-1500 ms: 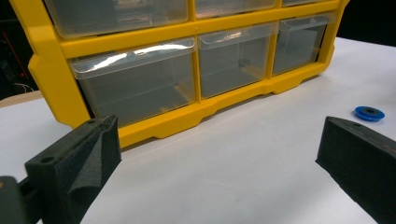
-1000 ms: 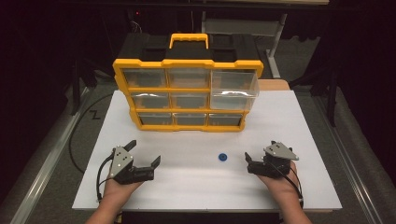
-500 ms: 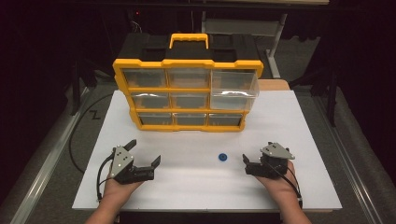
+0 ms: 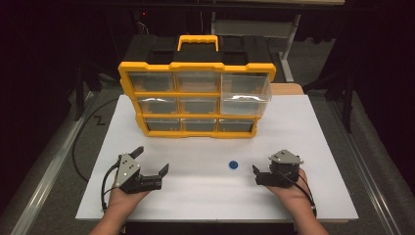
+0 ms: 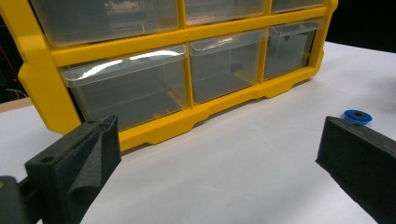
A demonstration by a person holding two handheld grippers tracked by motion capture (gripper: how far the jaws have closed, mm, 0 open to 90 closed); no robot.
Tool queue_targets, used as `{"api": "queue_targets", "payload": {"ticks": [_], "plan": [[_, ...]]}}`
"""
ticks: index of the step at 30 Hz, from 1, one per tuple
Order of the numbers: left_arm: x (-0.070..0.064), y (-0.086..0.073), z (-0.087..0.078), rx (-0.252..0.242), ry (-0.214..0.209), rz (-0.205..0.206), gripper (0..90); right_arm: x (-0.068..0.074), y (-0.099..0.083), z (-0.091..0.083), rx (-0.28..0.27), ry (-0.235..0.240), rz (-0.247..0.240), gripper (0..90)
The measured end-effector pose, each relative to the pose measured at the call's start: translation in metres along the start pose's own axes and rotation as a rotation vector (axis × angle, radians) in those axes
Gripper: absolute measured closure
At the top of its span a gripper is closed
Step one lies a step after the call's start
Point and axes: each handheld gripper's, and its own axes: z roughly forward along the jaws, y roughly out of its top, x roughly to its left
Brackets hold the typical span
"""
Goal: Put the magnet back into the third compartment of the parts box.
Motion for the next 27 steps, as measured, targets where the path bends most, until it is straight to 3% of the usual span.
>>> {"api": "queue_targets", "payload": {"ticks": [14, 27], "plan": [[-0.0005, 0.0007, -0.0021, -0.009, -0.005, 0.001, 0.3, -0.0023, 0.0054, -0.0009, 0.136, 0.059, -0.03, 1.0], [-0.0002, 0.0008, -0.0016, -0.007, -0.006, 0.003, 0.3, -0.0026, 0.0096, -0.0037, 0.223, 0.12, -0.06, 1.0]]}}
